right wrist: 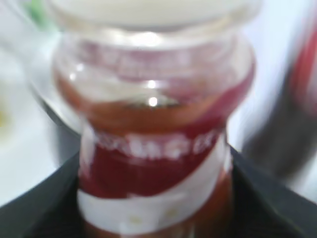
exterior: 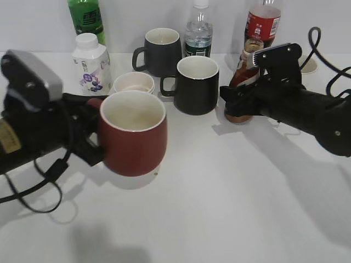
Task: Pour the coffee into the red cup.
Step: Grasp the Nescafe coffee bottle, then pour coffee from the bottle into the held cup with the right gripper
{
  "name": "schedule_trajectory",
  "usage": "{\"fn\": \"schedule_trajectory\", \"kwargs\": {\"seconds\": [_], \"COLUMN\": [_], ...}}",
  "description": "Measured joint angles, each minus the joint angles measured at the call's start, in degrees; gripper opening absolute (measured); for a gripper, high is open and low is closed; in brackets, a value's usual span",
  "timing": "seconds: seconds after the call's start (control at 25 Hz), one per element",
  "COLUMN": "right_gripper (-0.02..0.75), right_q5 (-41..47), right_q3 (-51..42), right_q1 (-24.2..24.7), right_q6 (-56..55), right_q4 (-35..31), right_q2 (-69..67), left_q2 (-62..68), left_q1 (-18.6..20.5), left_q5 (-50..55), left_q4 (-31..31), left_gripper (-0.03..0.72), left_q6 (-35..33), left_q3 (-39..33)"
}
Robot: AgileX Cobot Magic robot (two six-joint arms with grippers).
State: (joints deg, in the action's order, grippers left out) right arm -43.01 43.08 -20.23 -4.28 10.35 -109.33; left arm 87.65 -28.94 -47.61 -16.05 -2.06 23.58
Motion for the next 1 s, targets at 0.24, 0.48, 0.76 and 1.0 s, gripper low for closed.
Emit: {"fn": "schedule_trajectory", "kwargs": {"seconds": [0.24,0.48,0.76,1.0], "right_gripper": [0.501,0.501,0.501,0.501], "right_q5": [7.8,7.7,9.7,9.7], "right_q3": [-0.3,0.0,1.4,4.9], "right_q1": [0.0,0.0,-2.8,-2.9], "right_q6": [0.0,0.0,2.4,4.9], "right_q4": [8.0,20.8,28.6,29.8], "right_q2": [8.7,18.3,19.3,18.6], "left_q2": [5.8,9.7,11.3,11.3], "left_q1": [0.0,0.0,-0.9,-2.5], "left_q5": [-0.5,-4.3,-4.7,-4.9], "left_q4": [-2.5,-6.7,-10.9,-11.4], "left_gripper": [0.07,0.069,0.069,0.069], "left_q6": [3.0,3.2,3.5,3.8], "left_q3": [4.3,6.9,10.2,12.0]}}
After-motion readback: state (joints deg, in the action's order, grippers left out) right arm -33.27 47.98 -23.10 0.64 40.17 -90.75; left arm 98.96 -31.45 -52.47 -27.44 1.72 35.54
